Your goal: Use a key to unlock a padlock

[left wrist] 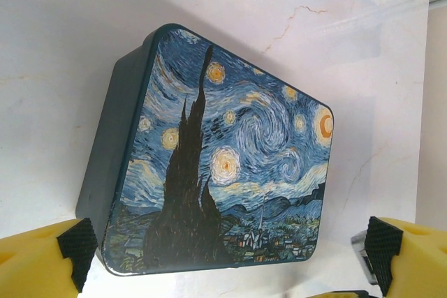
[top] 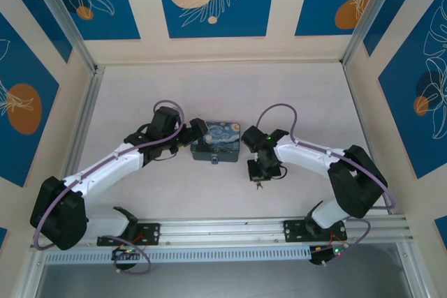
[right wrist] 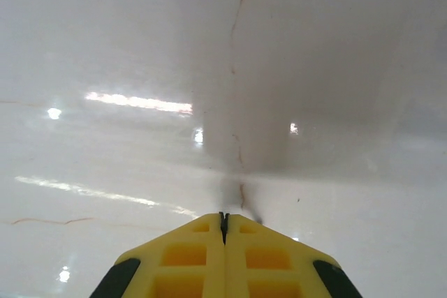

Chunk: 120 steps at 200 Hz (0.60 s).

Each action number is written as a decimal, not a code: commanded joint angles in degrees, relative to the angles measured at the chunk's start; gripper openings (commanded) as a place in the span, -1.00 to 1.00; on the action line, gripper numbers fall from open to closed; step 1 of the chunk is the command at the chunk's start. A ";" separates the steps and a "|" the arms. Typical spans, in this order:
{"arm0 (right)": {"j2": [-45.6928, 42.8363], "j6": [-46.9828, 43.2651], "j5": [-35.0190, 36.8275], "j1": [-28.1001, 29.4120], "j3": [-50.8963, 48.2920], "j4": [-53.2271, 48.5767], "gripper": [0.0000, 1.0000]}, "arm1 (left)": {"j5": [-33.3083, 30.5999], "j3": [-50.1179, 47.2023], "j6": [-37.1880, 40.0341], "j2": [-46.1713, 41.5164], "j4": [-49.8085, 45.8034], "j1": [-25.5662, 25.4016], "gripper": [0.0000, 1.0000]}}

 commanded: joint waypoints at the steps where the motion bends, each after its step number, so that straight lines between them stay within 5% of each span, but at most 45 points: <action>1: -4.11 1.53 -3.15 -0.93 -0.31 -0.08 -1.00 | 0.68 1.74 1.40 0.08 -1.20 -0.16 0.99; 68: -7.81 3.95 -6.15 -3.86 -2.91 3.28 -1.00 | 0.87 1.47 1.10 0.24 -1.00 -0.22 0.99; 91: -7.62 5.39 -4.54 -4.24 -5.21 4.69 0.35 | 0.90 1.40 1.06 0.05 -1.21 -0.27 0.99; 120: -7.43 6.11 -3.54 -4.72 -6.37 4.82 0.40 | 0.99 1.38 1.18 -0.02 -1.30 -0.25 0.99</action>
